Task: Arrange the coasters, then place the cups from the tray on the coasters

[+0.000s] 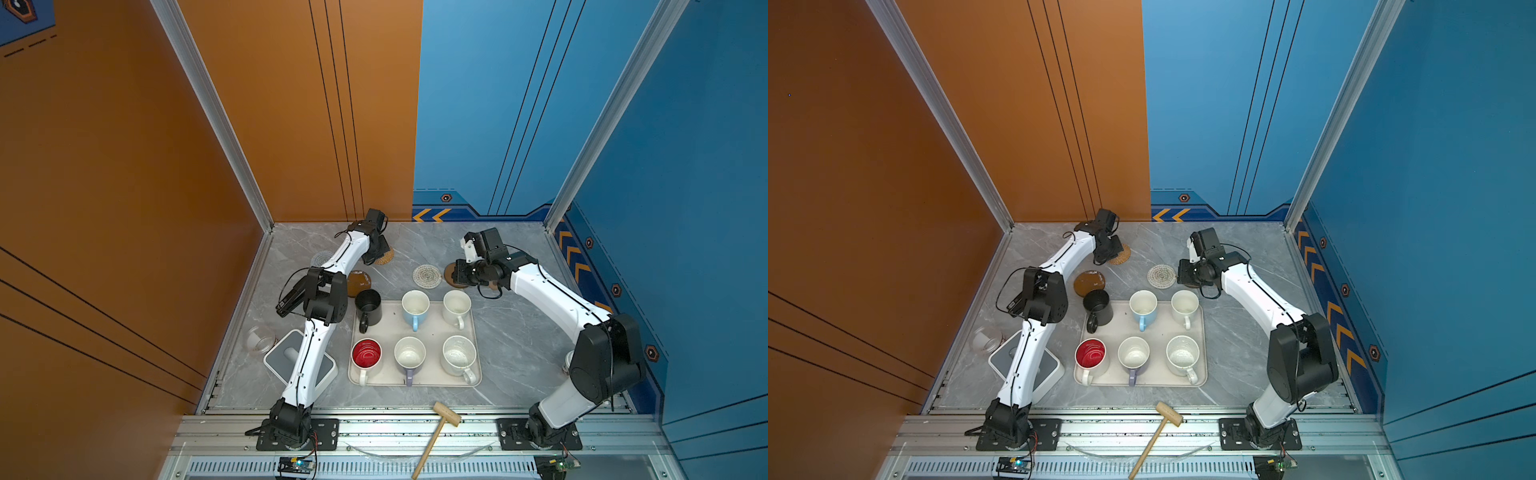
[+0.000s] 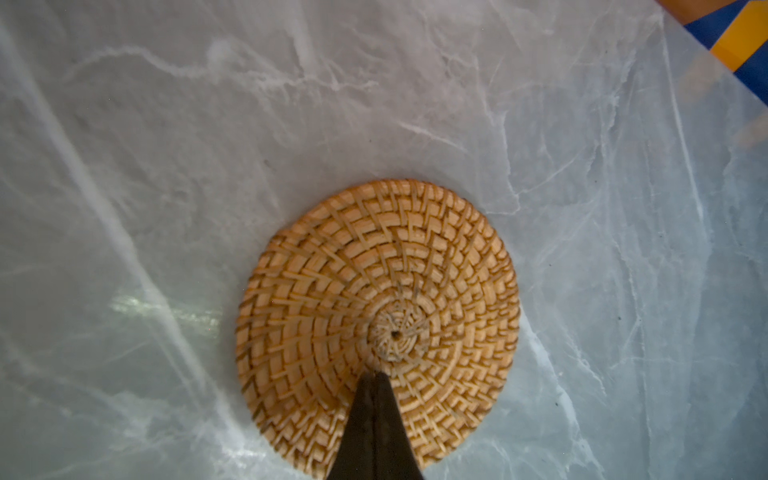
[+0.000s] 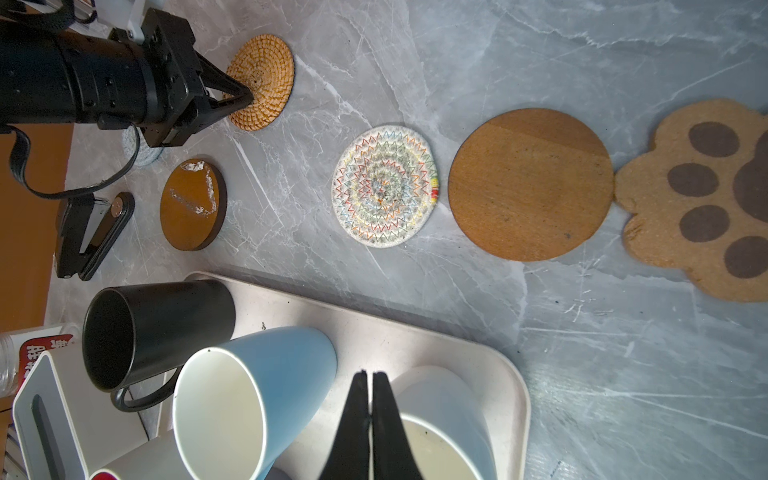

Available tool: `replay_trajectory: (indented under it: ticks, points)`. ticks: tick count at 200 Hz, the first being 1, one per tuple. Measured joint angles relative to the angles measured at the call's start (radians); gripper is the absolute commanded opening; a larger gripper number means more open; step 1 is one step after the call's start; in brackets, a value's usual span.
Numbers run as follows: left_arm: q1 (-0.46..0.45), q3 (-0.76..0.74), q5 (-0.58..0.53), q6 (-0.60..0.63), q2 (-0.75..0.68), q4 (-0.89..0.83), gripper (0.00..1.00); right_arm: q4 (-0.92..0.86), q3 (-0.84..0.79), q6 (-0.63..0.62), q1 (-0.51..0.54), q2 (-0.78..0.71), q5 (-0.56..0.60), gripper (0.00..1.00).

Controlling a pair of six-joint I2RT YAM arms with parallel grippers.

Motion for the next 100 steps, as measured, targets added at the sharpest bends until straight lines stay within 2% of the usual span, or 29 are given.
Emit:
replay_trajectory:
  ticks: [100]
  points:
    - [-0.032, -0.101, 0.023, 0.037, -0.055, 0.031, 0.0, 0.0, -0.011, 0.005, 0.003, -0.003, 0.0, 0.0]
